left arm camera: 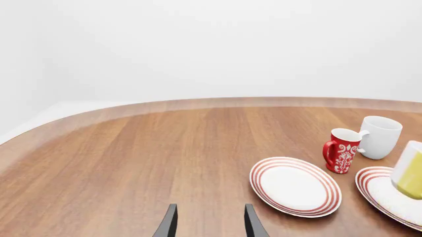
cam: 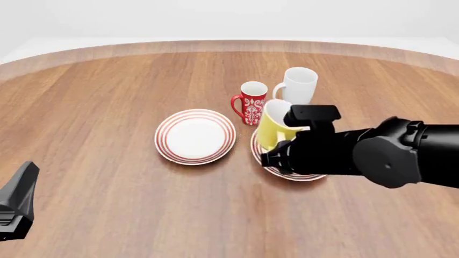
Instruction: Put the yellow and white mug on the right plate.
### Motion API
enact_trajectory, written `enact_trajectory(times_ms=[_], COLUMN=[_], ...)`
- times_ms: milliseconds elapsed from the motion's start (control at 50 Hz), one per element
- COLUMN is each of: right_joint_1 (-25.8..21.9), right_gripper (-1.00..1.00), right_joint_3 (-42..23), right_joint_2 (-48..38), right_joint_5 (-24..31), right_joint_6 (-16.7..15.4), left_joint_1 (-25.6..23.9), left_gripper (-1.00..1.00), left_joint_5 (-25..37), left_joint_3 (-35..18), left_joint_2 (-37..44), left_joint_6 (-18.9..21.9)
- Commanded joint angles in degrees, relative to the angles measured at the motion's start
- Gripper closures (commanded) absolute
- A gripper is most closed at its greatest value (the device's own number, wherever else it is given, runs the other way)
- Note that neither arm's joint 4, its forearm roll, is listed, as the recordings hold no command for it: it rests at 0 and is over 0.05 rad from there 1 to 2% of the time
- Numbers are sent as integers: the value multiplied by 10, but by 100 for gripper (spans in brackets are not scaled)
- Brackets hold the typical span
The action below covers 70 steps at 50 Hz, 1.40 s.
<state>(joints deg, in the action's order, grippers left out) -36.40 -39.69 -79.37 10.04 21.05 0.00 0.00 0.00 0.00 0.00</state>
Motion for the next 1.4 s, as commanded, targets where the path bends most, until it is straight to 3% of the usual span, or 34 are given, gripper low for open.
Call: enact_trajectory(times_ms=[20, 560, 1000, 1040, 1400], right_joint_1=[24, 83, 105, 101, 113], right_gripper=[100, 100, 100, 100, 100], right_joint_3=[6, -22, -33, -32, -30], right_joint_2=[-15, -46, -80, -83, -106], right_joint_5=[-11, 5, -10, -15, -31], right_joint_6=[-15, -79, -97, -87, -95], left_joint_1=[0, 0, 0, 0, 0], left_gripper=[-100, -100, -100, -100, -100], left_joint_5=[0, 0, 0, 0, 0], left_joint_3=[0, 0, 0, 0, 0], left_joint_2=[0, 0, 0, 0, 0], left_joint_6=[0, 0, 0, 0, 0])
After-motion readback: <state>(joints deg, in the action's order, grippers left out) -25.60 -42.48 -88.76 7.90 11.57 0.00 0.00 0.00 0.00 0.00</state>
